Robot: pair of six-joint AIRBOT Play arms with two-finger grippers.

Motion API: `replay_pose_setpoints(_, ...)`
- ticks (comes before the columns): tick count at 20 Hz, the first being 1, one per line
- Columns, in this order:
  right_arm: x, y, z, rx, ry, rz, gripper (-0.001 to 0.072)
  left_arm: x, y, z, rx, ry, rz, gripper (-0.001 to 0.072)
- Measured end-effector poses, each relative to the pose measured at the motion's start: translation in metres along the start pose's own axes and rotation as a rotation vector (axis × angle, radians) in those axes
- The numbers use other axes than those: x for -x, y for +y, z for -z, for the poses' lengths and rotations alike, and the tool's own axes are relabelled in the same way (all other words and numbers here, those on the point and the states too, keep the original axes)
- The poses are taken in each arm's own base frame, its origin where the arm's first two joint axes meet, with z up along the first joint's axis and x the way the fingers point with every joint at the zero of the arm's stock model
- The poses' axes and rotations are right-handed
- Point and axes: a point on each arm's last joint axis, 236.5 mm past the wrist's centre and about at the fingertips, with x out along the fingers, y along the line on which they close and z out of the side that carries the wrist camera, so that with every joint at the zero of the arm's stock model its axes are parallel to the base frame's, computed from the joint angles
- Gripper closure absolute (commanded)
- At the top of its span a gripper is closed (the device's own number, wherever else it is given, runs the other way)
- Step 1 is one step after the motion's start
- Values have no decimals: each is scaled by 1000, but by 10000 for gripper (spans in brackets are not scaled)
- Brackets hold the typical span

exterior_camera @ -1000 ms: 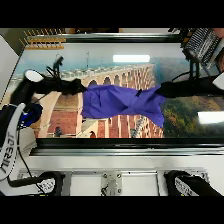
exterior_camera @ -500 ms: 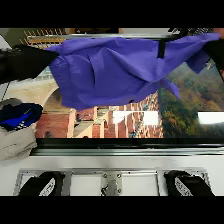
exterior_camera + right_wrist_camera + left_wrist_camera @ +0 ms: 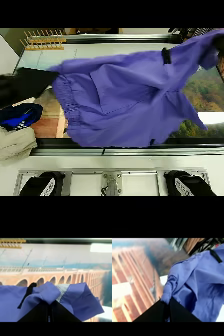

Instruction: Fold the clothes and pants, and hang the long-sleeved shirts on hangers.

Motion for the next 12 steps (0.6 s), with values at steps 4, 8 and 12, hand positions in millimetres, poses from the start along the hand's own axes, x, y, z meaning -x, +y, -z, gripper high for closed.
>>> replay_pose_setpoints(4, -141, -30, 50, -86, 253, -25, 708, -83, 118, 22, 160, 112, -160, 691)
replay_pose_setpoints(8, -270, -70, 94, -143, 299, -4, 685, -160, 219, 20, 184, 173, -258, 691)
replay_pose_setpoints(12, -328, -88, 93, -202, 183, 1, 74, -214, 288, 5, 204, 205, -289, 15)
